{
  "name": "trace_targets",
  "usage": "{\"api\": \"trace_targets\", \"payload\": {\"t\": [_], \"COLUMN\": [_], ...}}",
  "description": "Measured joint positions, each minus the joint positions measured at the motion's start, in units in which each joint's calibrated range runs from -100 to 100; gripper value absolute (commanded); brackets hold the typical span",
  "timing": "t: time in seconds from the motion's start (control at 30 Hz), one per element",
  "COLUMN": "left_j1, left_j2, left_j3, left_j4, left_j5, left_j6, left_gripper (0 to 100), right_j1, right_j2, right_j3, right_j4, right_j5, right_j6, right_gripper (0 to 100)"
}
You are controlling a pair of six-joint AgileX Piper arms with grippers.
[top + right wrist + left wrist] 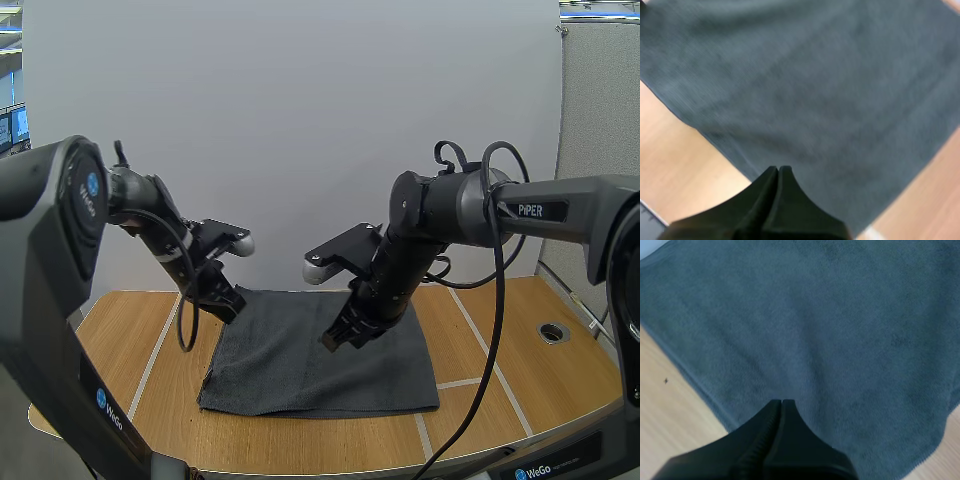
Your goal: Fold the towel
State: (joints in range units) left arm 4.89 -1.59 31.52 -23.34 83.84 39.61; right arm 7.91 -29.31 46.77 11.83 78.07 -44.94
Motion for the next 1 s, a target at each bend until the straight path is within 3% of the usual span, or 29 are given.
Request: {"api": "trace_targets", "payload": {"t": [0.13,0.2,0.67,0.8,1.0], "left_j1": [-2.26,-2.7,-3.69,-3.69,-3.69], "left_j2": [3.9,5.0,13.7,19.5,22.6], "left_j3": [0.0,-0.3,-6.3,-8.5,-8.8], "left_j4": [0.0,0.0,0.4,0.8,0.8], "left_j5": [-6.6,-7.4,-12.5,-16.9,-19.0], "left_j6": [0.1,0.1,0.2,0.2,0.2], "left_gripper": [0,0,0,0,0], "right_j1": [-2.2,-3.2,-5.4,-5.4,-5.4], "right_j2": [1.5,2.8,9.7,11.4,12.5], "right_j3": [0.0,0.0,0.0,5.6,6.2], "right_j4": [-0.9,-1.0,2.7,2.8,2.8], "right_j5": [3.9,4.8,7.8,0.5,-2.6], "right_j6": [-0.4,-0.8,-4.3,-5.7,-6.0], "right_gripper": [0,0,0,0,0]}}
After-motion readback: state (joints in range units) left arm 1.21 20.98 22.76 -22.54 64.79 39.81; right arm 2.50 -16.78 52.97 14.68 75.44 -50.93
